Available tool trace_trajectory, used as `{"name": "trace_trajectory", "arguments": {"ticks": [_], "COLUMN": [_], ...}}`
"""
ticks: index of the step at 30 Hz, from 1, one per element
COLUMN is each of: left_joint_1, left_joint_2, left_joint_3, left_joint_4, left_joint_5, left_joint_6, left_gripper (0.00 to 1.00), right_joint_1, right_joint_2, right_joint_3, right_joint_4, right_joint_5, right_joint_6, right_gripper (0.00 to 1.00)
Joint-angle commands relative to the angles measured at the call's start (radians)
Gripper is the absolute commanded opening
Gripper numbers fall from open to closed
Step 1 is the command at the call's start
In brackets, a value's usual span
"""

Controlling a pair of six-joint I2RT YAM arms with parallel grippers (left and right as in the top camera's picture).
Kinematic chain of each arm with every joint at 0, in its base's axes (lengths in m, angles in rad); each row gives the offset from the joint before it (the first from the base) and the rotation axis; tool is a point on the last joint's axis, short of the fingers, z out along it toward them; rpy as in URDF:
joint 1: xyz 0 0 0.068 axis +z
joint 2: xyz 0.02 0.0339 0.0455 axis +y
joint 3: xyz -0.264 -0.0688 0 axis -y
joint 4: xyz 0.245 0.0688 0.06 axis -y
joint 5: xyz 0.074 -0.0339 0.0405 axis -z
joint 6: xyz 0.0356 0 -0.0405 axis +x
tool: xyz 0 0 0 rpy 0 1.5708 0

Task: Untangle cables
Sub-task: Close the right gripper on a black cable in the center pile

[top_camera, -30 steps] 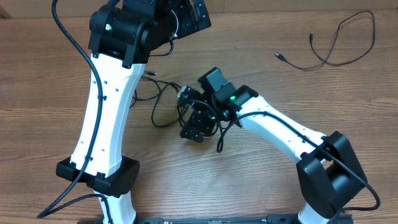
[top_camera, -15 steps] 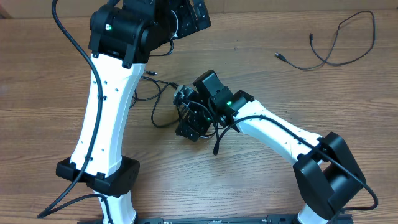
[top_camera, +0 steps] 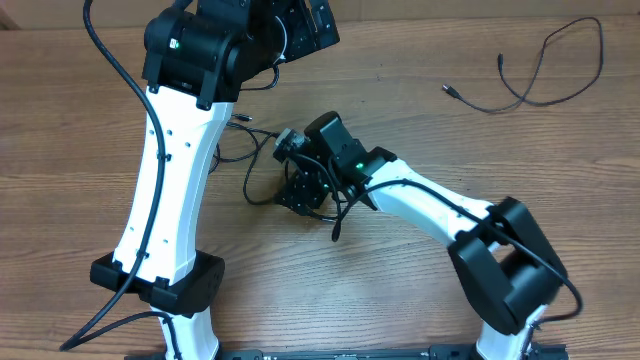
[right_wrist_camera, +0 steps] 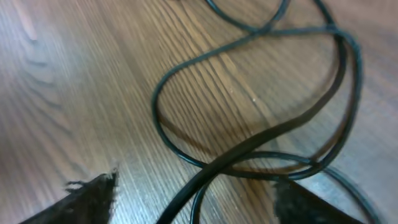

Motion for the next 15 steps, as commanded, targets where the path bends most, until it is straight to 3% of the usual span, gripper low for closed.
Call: {"name": "trace_trajectory", "arguments": {"ticks": [1,15], "left_joint_1": [0.006,0.006], "left_joint_2": [0.011,0.011], "left_joint_3": [0.001,0.001], "left_joint_4": [0.000,0.000], "left_joint_5": [-0.010,-0.010], "left_joint_6": [0.023,0.023], "left_gripper": [0.99,1.00], "right_joint_1": [0.003,0.003], "right_joint_2": [0.034,0.034], "right_joint_3": [-0.004,-0.003], "right_joint_4": [0.015,0.074], "right_joint_5": [-0.002,0.034], "right_joint_6": [0.042,0.042], "right_gripper": [0.76,0.70]}}
